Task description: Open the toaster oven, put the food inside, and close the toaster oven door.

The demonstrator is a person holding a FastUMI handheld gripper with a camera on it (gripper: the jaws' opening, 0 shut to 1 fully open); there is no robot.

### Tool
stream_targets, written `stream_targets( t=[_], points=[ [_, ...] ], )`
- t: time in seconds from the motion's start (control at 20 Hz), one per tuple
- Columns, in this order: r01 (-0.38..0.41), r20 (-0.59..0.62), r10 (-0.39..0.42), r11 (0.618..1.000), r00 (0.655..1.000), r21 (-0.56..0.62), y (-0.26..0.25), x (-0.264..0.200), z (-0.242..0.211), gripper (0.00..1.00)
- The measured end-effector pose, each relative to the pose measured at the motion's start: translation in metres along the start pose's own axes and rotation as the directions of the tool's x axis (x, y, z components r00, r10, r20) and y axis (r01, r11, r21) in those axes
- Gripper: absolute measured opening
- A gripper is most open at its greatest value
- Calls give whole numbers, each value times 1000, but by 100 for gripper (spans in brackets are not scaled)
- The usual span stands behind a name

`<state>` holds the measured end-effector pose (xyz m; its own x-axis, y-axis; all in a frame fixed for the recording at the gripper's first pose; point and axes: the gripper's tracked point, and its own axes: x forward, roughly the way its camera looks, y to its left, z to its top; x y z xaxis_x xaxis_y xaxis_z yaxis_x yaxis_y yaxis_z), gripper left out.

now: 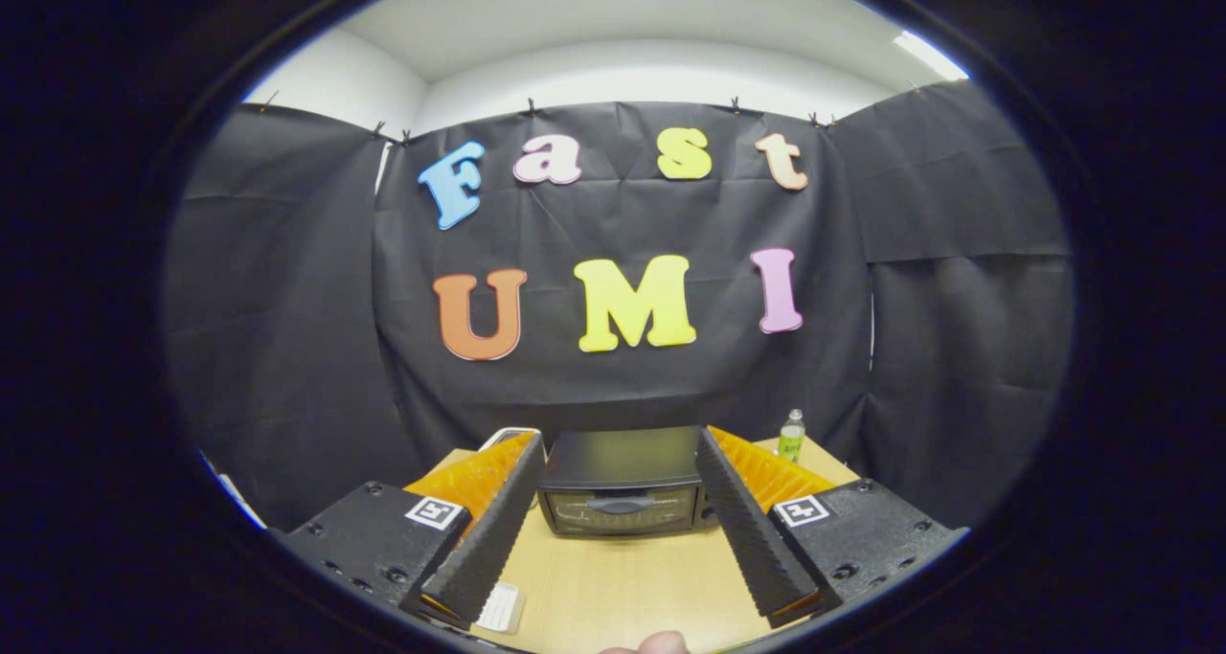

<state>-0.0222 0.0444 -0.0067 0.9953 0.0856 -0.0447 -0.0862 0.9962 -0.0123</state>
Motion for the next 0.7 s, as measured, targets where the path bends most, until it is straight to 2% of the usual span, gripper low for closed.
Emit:
stream_targets(
  t=[0.4, 0.7],
  points=[
    [-29, 3, 29, 1000, 1000, 5, 15, 5, 4, 100],
    [-17, -10, 17, 1000, 1000, 17, 13, 12, 3, 100]
  ],
)
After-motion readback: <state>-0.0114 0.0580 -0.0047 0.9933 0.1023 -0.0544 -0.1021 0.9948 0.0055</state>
